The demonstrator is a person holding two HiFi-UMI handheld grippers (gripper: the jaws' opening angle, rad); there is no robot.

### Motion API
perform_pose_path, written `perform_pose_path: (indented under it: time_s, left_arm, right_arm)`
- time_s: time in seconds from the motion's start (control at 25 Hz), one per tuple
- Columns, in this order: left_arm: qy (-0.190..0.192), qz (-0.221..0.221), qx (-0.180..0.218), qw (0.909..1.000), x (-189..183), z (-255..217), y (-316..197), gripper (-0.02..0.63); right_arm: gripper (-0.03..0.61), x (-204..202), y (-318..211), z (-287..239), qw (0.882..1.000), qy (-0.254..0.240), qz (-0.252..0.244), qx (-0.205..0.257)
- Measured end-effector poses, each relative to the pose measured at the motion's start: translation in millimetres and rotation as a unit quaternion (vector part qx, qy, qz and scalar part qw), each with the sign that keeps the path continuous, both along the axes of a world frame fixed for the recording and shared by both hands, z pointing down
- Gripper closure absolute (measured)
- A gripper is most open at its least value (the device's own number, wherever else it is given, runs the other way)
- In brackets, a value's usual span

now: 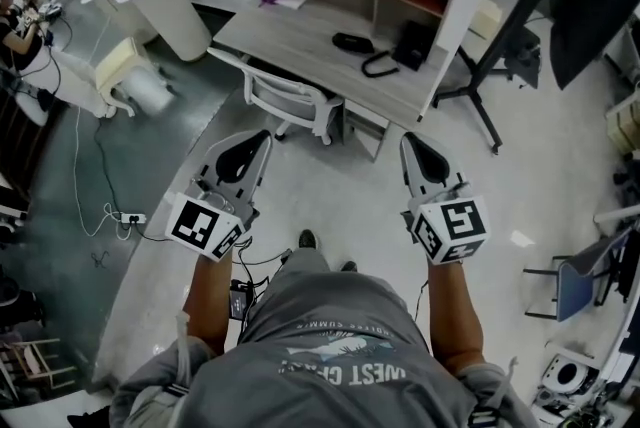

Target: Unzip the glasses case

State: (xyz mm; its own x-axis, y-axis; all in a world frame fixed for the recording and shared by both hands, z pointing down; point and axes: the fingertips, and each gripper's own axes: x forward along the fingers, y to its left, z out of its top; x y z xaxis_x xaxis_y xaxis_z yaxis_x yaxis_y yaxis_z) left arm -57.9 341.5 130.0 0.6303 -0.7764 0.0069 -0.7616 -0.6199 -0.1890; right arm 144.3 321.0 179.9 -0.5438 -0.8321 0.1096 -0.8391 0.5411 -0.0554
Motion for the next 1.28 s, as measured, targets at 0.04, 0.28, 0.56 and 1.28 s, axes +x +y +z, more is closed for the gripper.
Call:
perform_pose_path:
  time_s: [0.04, 0.28, 0.56, 1.28]
  left_arm:
    - [0.000, 0.005, 0.000, 1.0000, 2, 0, -6, 0.614]
    - [0.008, 0.043, 0.000, 0.9990, 5, 8, -52, 0.614]
    - [0.024, 0.083, 0.009, 0.9962, -15, -2, -131, 0.615]
    - [0.059, 0.157, 0.006, 0.9858, -81, -5, -277, 0.615]
  right_arm:
    - [0.568, 1, -4, 0, 1.000, 0.000, 0.004, -0.001]
    - [0.568, 6, -34, 6, 0.999, 0.009, 0.040, -0.001]
    - [0.568, -14, -90, 5, 0.997, 0.027, 0.078, -0.009]
    - [0.568, -83, -199, -1, 0.986, 0.060, 0.155, -0.017]
